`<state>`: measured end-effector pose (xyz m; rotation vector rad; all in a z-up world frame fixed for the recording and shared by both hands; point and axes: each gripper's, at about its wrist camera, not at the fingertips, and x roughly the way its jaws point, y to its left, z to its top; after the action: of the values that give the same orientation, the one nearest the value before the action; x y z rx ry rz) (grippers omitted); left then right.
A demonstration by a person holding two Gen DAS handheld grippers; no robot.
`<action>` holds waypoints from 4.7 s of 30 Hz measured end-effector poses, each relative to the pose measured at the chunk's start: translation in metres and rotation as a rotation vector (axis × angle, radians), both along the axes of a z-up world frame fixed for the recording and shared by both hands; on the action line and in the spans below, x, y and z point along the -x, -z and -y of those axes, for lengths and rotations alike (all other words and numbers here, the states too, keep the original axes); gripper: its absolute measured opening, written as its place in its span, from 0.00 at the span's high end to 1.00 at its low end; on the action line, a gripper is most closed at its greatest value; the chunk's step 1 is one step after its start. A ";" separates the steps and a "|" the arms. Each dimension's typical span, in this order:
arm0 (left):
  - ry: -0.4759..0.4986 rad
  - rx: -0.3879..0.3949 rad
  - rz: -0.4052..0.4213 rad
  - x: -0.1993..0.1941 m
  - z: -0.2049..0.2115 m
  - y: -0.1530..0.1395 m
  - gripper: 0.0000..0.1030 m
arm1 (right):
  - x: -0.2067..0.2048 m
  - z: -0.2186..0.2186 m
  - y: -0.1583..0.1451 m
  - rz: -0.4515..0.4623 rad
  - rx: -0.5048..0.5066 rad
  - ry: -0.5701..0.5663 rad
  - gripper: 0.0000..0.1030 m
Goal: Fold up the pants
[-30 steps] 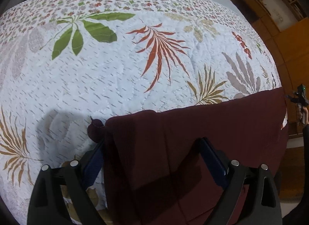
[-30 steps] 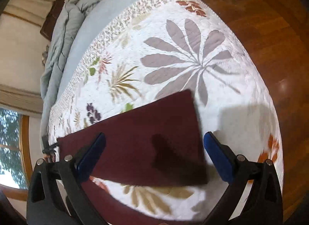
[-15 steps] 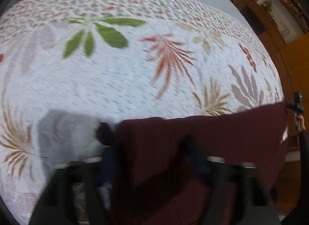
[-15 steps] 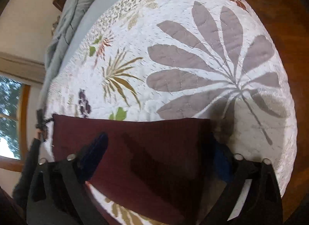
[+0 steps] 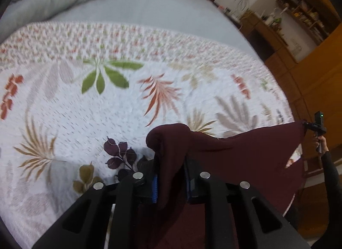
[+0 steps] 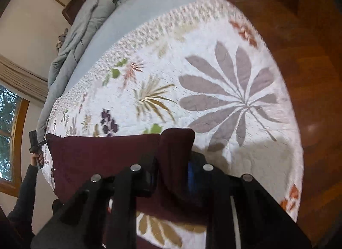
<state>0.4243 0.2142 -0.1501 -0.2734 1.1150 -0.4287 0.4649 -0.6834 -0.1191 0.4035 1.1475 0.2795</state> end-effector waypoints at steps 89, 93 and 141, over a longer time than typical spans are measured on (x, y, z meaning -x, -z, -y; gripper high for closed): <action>-0.696 0.534 -0.144 0.328 -0.036 0.080 0.84 | 0.289 -0.007 0.099 0.103 -0.530 0.675 0.88; -0.692 0.544 -0.128 0.328 -0.032 0.077 0.84 | 0.279 -0.013 0.094 0.090 -0.499 0.666 0.88; -0.644 0.325 -0.109 0.296 -0.023 0.076 0.97 | 0.041 -0.541 0.072 -0.073 0.070 -0.715 0.90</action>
<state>0.1288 0.2368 -0.2257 -0.9190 0.9948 -0.0146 0.4237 -0.1426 -0.1911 -0.0761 1.3412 0.8488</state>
